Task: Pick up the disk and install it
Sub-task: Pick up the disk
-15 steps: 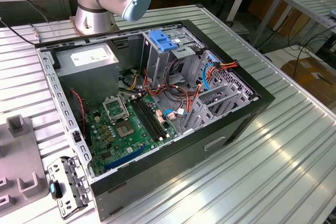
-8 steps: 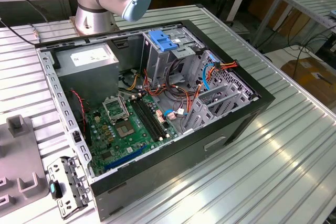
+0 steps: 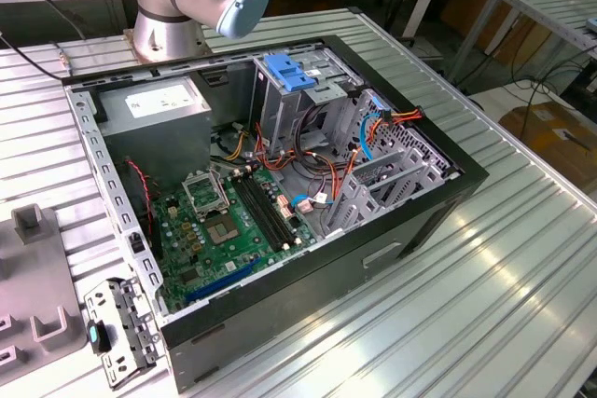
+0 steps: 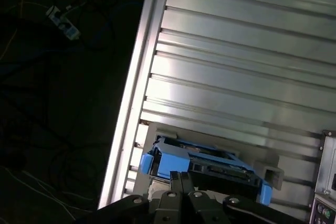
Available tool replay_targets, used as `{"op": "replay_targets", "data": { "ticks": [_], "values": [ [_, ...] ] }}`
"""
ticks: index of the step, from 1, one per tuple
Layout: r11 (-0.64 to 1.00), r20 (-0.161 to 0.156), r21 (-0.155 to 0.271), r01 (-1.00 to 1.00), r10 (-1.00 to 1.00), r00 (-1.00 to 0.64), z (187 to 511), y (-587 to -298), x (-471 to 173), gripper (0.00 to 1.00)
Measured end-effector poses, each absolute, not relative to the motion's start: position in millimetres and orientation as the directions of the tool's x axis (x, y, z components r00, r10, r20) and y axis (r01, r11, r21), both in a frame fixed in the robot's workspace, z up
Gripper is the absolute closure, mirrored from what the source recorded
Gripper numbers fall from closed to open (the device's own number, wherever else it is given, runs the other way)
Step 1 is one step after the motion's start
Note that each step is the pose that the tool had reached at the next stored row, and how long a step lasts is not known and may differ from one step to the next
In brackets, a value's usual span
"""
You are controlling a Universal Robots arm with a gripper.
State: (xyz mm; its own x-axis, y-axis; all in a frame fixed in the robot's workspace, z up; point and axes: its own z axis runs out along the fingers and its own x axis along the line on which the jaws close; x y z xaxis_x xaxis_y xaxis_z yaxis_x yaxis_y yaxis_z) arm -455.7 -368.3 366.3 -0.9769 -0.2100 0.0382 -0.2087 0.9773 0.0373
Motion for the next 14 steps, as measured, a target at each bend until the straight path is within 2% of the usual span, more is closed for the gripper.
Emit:
{"op": "replay_targets", "data": {
  "ticks": [7, 14],
  "values": [
    [0.973, 0.026, 0.035, -0.229, -0.23, -0.973, 361.6, -368.4, -455.9, 0.89],
    [0.936, 0.021, 0.04, -0.35, -0.351, -0.936, 358.1, -368.4, -456.3, 0.89]
  ]
}}
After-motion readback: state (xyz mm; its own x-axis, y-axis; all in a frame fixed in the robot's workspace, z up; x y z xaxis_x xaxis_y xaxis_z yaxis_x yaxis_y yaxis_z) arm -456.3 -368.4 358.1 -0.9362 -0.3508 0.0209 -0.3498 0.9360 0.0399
